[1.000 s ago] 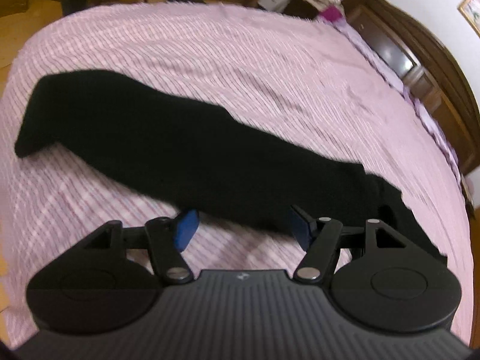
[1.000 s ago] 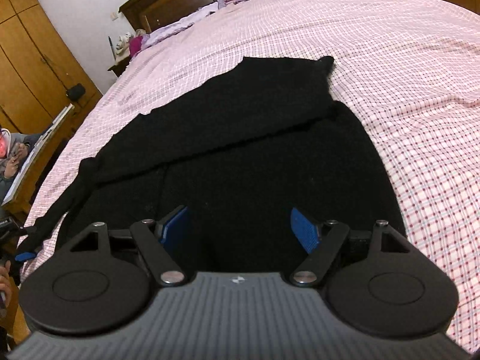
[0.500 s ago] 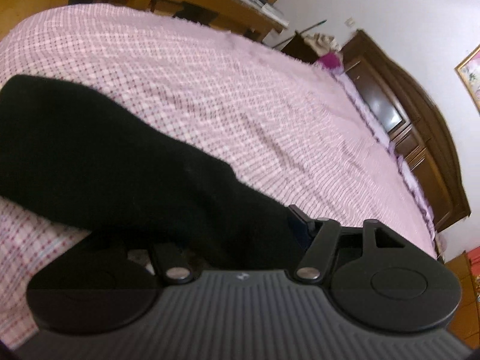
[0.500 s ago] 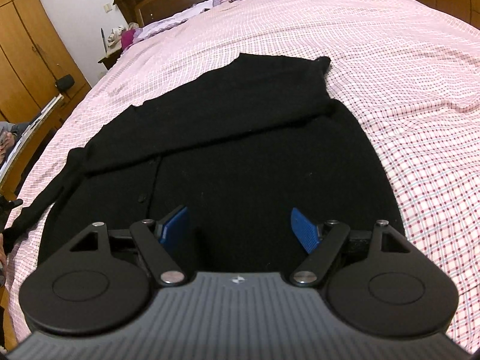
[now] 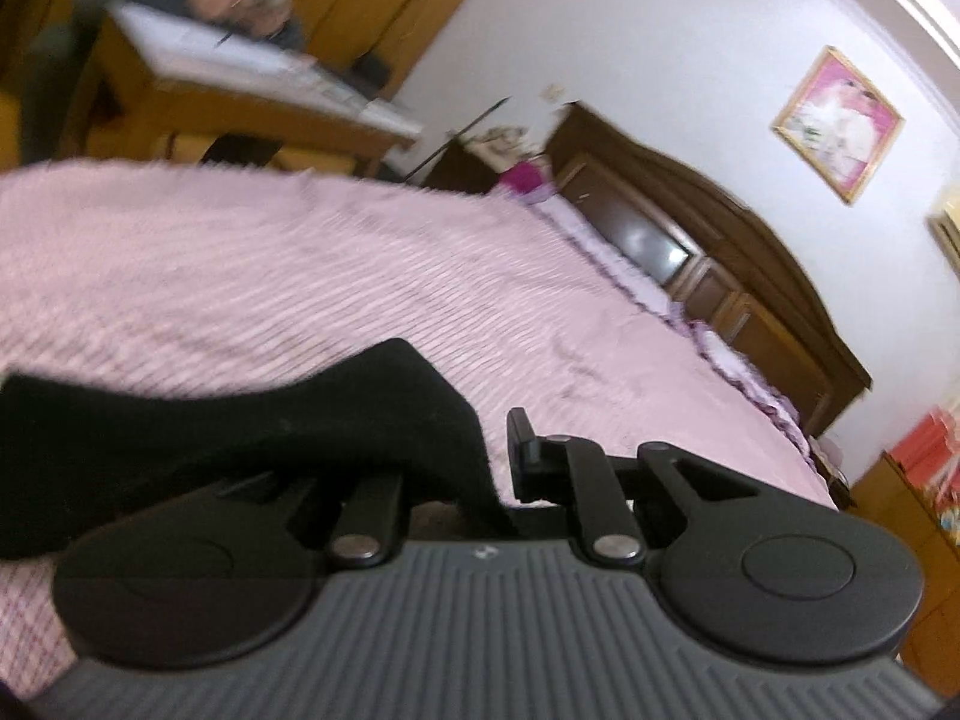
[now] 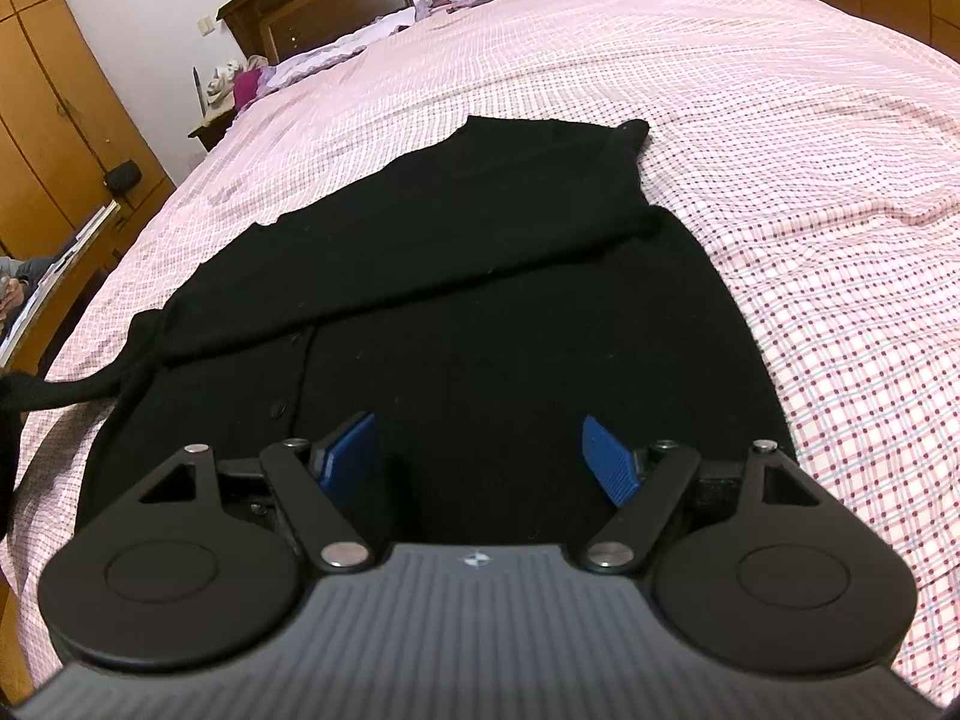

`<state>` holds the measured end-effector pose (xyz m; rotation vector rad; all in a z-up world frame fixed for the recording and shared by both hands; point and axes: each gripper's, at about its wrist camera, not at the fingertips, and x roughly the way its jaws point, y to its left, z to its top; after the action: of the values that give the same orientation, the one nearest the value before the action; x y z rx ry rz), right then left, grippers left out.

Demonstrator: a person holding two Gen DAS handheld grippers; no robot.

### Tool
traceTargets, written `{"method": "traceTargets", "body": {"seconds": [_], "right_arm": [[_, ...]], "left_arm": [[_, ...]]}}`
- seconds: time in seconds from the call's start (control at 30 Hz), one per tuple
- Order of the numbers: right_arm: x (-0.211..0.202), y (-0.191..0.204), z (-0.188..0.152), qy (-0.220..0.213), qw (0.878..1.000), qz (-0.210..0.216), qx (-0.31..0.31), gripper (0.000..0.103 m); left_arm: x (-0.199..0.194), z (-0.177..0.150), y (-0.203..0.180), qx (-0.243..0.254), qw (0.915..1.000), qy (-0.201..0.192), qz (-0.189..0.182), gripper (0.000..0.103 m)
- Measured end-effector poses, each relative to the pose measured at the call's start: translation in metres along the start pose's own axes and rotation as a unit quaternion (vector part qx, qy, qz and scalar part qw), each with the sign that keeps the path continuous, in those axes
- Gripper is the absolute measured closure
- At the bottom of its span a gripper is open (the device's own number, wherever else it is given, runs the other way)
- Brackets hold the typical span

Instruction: Fold small clothes

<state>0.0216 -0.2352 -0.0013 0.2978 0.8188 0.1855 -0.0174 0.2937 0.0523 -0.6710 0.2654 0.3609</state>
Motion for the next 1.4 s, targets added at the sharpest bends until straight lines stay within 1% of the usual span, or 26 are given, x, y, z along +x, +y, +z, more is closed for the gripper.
{"method": "traceTargets", "body": {"seconds": [0.07,0.17,0.3,0.47,0.67,0.83,1.0,1.1,1.27,1.4], "right_arm": [[-0.001,-0.002,0.000,-0.001,1.000,0.000,0.003,0.022],[-0.004,-0.004,0.000,-0.004,1.000,0.001,0.005,0.022],[-0.006,-0.007,0.002,-0.010,1.000,0.004,0.012,0.022],[-0.004,-0.014,0.001,-0.014,1.000,0.005,0.026,0.022],[-0.005,-0.021,0.002,-0.019,0.999,0.009,0.029,0.022],[-0.005,-0.028,0.005,-0.027,0.999,0.007,0.033,0.022],[-0.002,-0.035,0.005,-0.028,0.999,0.012,0.042,0.022],[0.000,-0.038,0.005,-0.030,0.999,0.014,0.041,0.022],[0.004,-0.044,0.004,-0.033,0.999,0.014,0.041,0.022],[0.007,-0.046,0.003,-0.036,0.998,0.018,0.041,0.022]], "left_arm": [[-0.001,0.002,-0.012,0.006,0.9999,-0.002,-0.011,0.088],[-0.002,0.004,-0.031,0.006,0.9992,-0.003,-0.040,0.088],[0.000,0.002,-0.064,0.026,0.9976,-0.008,-0.063,0.088],[0.008,-0.006,-0.105,0.047,0.9940,0.005,-0.099,0.088],[0.022,-0.029,-0.154,0.078,0.9878,0.028,-0.132,0.088],[0.040,-0.061,-0.194,0.118,0.9794,0.053,-0.155,0.088],[0.064,-0.097,-0.219,0.149,0.9714,0.089,-0.162,0.088],[0.081,-0.123,-0.226,0.154,0.9677,0.120,-0.160,0.088],[0.107,-0.162,-0.227,0.170,0.9596,0.170,-0.147,0.088],[0.121,-0.187,-0.218,0.171,0.9532,0.208,-0.137,0.087]]}}
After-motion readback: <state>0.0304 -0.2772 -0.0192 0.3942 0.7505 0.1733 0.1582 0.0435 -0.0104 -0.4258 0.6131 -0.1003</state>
